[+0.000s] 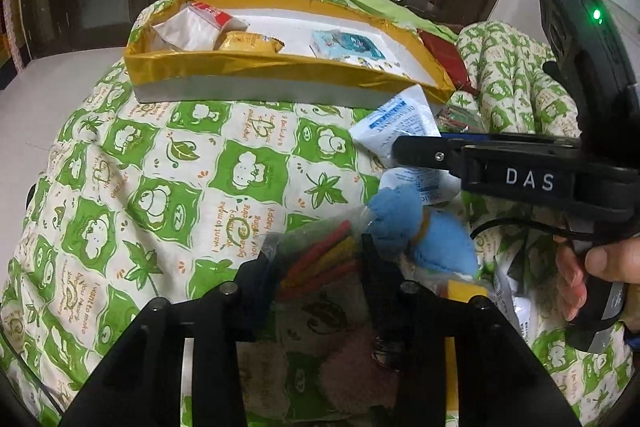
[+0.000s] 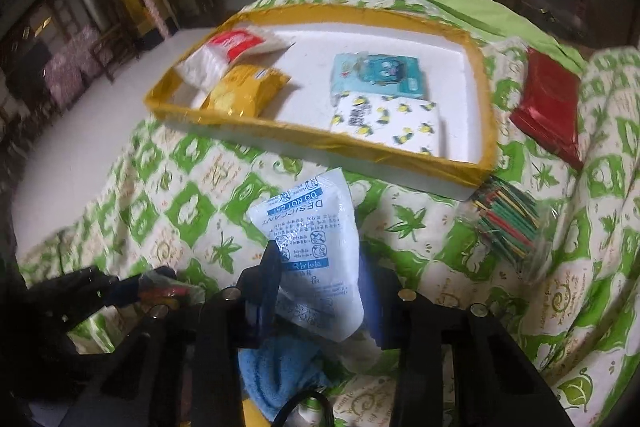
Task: Organize soft objects
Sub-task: 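Grasp the clear bag of coloured sticks with the left tool while the right tool grasps the white desiccant pack, then lift the sticks bag with the left tool while the right tool carries the desiccant pack toward the tray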
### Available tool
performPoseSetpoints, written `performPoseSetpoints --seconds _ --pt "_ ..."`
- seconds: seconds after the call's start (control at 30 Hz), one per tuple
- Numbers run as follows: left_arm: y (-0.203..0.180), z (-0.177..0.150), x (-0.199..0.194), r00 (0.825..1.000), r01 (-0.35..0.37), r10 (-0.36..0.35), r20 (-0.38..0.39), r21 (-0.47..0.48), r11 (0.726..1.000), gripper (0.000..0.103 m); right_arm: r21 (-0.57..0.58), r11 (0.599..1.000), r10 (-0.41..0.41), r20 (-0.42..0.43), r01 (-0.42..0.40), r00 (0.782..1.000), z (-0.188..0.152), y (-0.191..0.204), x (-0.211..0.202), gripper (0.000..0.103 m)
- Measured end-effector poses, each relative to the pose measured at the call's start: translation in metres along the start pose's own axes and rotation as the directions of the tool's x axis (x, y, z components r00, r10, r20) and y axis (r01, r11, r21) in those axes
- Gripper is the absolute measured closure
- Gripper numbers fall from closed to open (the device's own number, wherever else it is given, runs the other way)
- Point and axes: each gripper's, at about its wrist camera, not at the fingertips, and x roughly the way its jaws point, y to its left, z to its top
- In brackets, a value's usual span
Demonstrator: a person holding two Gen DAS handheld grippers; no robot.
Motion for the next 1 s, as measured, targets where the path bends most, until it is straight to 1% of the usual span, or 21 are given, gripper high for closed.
performPoseSetpoints --seconds 0.17,0.33,0.43,0.63,0.9,1.0 --pt "0.003 0.000 -0.003 1.000 0.002 -0.002 0.010 -0.014 1.000 0.065 0.027 1.000 0.009 0.006 -0.009 1.000 0.000 -0.004 -0.001 0.066" --pt "0.006 0.003 -0.008 1.000 0.004 -0.003 0.029 -0.027 1.000 0.065 0.032 0.999 0.017 0.040 -0.019 0.999 0.000 -0.005 -0.010 0.066" --pt "0.007 0.004 -0.010 0.999 0.002 0.000 0.037 -0.035 0.999 0.065 0.058 0.998 0.027 0.059 -0.031 0.998 0.000 -0.010 -0.015 0.066" --pt "0.009 0.004 -0.011 0.999 -0.005 0.007 0.040 -0.039 0.999 0.065 0.093 0.995 0.024 0.068 -0.031 0.997 0.000 -0.018 -0.019 0.066" --pt "0.007 0.004 -0.015 0.999 -0.033 0.034 0.042 -0.027 0.999 0.065 0.088 0.996 0.021 0.088 -0.029 0.996 0.002 -0.019 -0.024 0.066" --pt "0.005 0.005 -0.016 0.998 -0.053 0.054 0.041 -0.018 0.998 0.065 0.093 0.995 0.020 0.101 -0.030 0.995 0.002 -0.021 -0.029 0.066"
